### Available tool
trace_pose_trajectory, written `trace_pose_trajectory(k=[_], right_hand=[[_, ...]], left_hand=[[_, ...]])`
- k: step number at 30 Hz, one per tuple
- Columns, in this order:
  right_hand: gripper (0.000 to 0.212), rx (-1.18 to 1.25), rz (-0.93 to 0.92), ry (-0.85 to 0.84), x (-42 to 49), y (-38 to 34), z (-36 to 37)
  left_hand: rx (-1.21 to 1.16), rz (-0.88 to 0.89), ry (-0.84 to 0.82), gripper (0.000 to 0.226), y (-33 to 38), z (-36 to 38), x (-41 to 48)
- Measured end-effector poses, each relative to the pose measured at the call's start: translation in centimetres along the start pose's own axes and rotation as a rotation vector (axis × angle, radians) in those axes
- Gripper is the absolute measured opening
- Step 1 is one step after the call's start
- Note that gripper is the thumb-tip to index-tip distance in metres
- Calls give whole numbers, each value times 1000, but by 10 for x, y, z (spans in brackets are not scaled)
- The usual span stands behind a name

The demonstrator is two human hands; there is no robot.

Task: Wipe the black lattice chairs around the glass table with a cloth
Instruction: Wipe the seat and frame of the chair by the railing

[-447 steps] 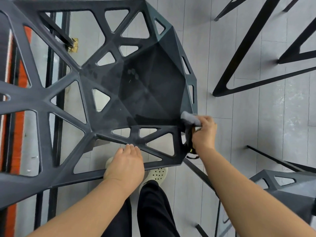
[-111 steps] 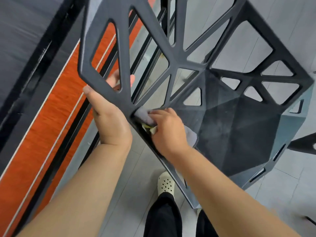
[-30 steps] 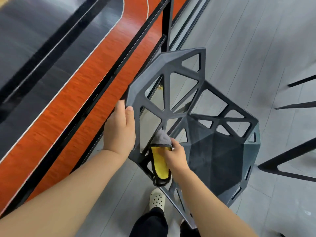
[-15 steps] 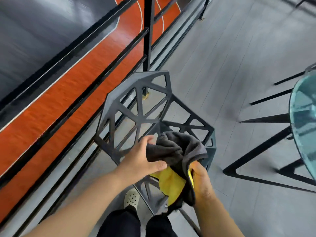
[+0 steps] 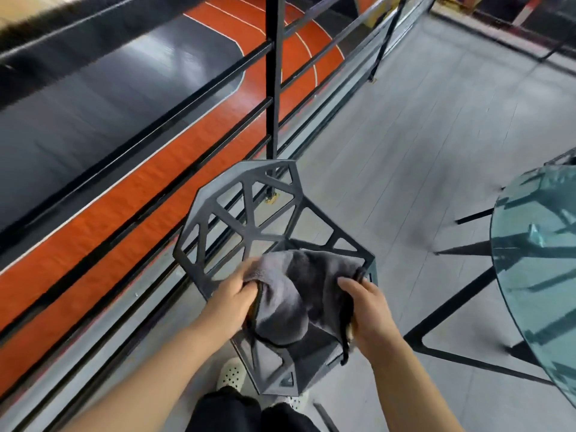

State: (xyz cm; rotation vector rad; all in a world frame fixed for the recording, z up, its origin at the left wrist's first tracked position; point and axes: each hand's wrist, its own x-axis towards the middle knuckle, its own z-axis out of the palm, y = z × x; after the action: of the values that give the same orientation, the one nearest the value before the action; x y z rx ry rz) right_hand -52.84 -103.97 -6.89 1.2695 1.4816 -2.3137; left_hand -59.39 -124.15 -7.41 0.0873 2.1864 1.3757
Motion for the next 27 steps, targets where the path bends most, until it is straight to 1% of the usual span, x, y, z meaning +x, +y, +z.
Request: trace_pose_trajectory(k=[1, 2, 4, 7, 10, 12, 13, 14, 15, 16, 17, 18, 19, 20, 21, 22, 23, 24, 25, 27], right_hand=[[10, 3, -3, 70, -3, -7, -5], [12, 16, -8, 105, -6, -15, -10], [15, 25, -36, 119, -11, -26, -18], [19, -50, -98, 106, -19, -32, -23], [22, -140, -159, 28, -27, -30, -15], [23, -188, -179, -100, -37, -25, -4], [20, -193, -185, -191, -43, -21, 3], [18, -185, -193, -276, -49, -17, 9], [23, -173, -210, -327, -54, -14, 13], [34, -170, -245, -335, -57, -11, 15], [42, -170, -285, -314, -56, -10, 16], [45, -183, -322, -261, -56, -10, 17], [43, -200, -349, -189, -55, -10, 18], [39, -214, -360, -112, -56, -11, 20], [34, -208, -352, -53, -56, -11, 24], [30, -190, -340, -25, -57, -9, 29], [28, -173, -333, -24, -59, -7, 37], [28, -146, -326, -52, -61, -4, 48], [27, -88, -320, -95, -63, -1, 60], [25, 116, -269, -153, -63, 10, 87]], left_hand=[[-27, 0, 82, 44, 2, -3, -2], [-51, -17, 178, 38, 4, -7, -3], [-95, -89, 303, 29, 7, -15, -5], [-135, -193, 313, 20, 12, -16, -9], [-237, -228, 313, 21, 28, -4, -18], [-242, -223, 246, 22, 42, 8, -26], [-282, -201, 161, 24, 50, 15, -31], [-357, -173, 25, 29, 58, 21, -37], [-445, -138, -131, 32, 67, 25, -44], [-494, -106, -257, 34, 73, 25, -48], [-504, -84, -336, 33, 77, 22, -50], [-483, -77, -363, 31, 81, 16, -50], [-451, -77, -334, 30, 82, 9, -47], [-411, -78, -257, 28, 80, 1, -43], [-333, -61, -146, 25, 75, -7, -38], [-228, -29, -40, 24, 68, -14, -31], [-136, -2, 23, 27, 62, -22, -24], [-77, 4, 35, 31, 56, -28, -19], [-63, -17, -3, 37, 53, -33, -14], [-99, -82, -127, 50, 45, -46, -2]])
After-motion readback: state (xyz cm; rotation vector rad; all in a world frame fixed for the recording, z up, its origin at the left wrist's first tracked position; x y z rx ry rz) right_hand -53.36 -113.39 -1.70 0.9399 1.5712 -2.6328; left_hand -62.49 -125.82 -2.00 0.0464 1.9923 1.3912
